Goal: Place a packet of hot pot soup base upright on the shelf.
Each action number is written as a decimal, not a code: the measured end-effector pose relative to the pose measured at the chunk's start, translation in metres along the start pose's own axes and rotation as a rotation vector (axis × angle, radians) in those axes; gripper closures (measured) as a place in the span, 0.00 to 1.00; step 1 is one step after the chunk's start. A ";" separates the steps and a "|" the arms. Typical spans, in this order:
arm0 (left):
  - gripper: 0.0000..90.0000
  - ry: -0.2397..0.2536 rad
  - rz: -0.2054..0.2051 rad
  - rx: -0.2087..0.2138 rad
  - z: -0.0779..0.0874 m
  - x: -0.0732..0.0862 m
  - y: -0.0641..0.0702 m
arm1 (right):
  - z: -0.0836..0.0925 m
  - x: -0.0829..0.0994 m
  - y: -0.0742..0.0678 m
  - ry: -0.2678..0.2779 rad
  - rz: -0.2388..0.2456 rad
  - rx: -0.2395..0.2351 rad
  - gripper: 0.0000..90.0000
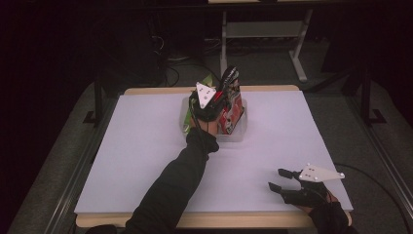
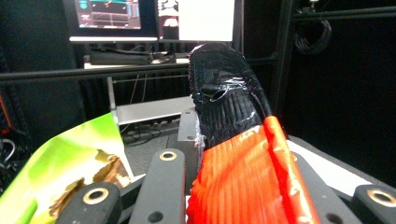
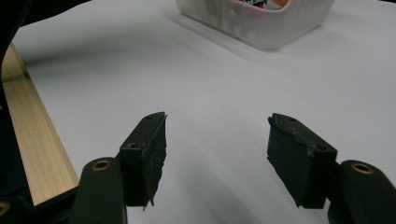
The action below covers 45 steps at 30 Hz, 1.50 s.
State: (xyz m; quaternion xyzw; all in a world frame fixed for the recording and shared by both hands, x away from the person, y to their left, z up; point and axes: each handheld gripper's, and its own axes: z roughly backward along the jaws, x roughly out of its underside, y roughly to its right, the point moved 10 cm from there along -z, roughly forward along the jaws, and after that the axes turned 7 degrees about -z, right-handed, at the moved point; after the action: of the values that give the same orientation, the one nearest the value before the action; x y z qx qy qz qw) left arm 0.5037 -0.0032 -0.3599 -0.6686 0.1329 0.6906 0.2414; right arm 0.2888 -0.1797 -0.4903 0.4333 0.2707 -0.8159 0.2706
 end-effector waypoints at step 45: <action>0.44 -0.005 -0.111 0.233 0.052 0.006 0.005 | -0.002 0.002 -0.003 -0.018 0.030 0.015 0.44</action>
State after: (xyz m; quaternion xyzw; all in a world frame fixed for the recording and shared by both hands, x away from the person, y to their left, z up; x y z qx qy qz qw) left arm 0.4563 0.0200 -0.3624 -0.6407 0.1742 0.6577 0.3556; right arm 0.2875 -0.1764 -0.4922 0.4322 0.2554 -0.8176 0.2820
